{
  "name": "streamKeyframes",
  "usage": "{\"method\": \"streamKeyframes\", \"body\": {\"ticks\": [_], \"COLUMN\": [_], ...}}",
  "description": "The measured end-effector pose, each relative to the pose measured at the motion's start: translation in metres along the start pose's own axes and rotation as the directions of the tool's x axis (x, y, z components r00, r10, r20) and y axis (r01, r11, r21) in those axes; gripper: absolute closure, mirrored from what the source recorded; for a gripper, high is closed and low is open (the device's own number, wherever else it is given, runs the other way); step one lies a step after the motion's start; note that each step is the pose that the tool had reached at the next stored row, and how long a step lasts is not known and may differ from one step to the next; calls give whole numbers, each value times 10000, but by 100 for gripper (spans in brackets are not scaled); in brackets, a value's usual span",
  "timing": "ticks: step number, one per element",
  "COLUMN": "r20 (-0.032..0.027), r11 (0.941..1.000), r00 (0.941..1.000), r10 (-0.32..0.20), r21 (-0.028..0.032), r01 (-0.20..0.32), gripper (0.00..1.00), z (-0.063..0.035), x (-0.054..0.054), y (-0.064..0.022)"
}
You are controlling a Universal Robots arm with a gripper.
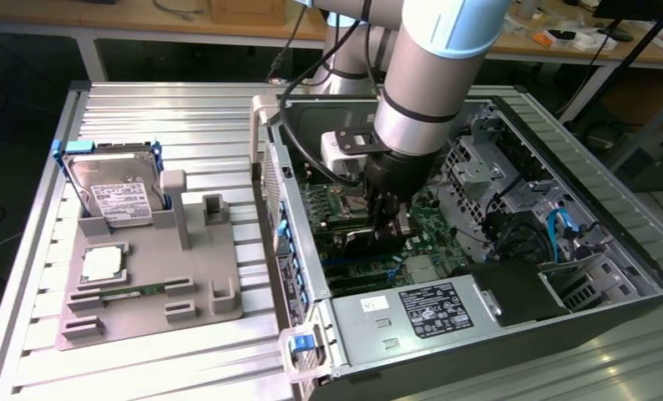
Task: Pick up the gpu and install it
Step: 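Insert the gpu into the slot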
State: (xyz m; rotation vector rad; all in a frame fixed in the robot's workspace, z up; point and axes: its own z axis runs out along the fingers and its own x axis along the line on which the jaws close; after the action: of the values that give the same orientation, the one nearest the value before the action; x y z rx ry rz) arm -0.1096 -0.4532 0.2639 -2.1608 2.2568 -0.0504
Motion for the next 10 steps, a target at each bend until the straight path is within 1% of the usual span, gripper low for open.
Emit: {"method": "streamKeyframes", "body": {"ticks": [6,10], "r20": [2,12], "r11": [10000,10000], "r00": [10000,10000], "r10": [-1,0], "r21": [2,7], "r01": [1,0], "gripper": [73,73], "z": [2,-20], "x": [0,-1], "y": [0,-2]}}
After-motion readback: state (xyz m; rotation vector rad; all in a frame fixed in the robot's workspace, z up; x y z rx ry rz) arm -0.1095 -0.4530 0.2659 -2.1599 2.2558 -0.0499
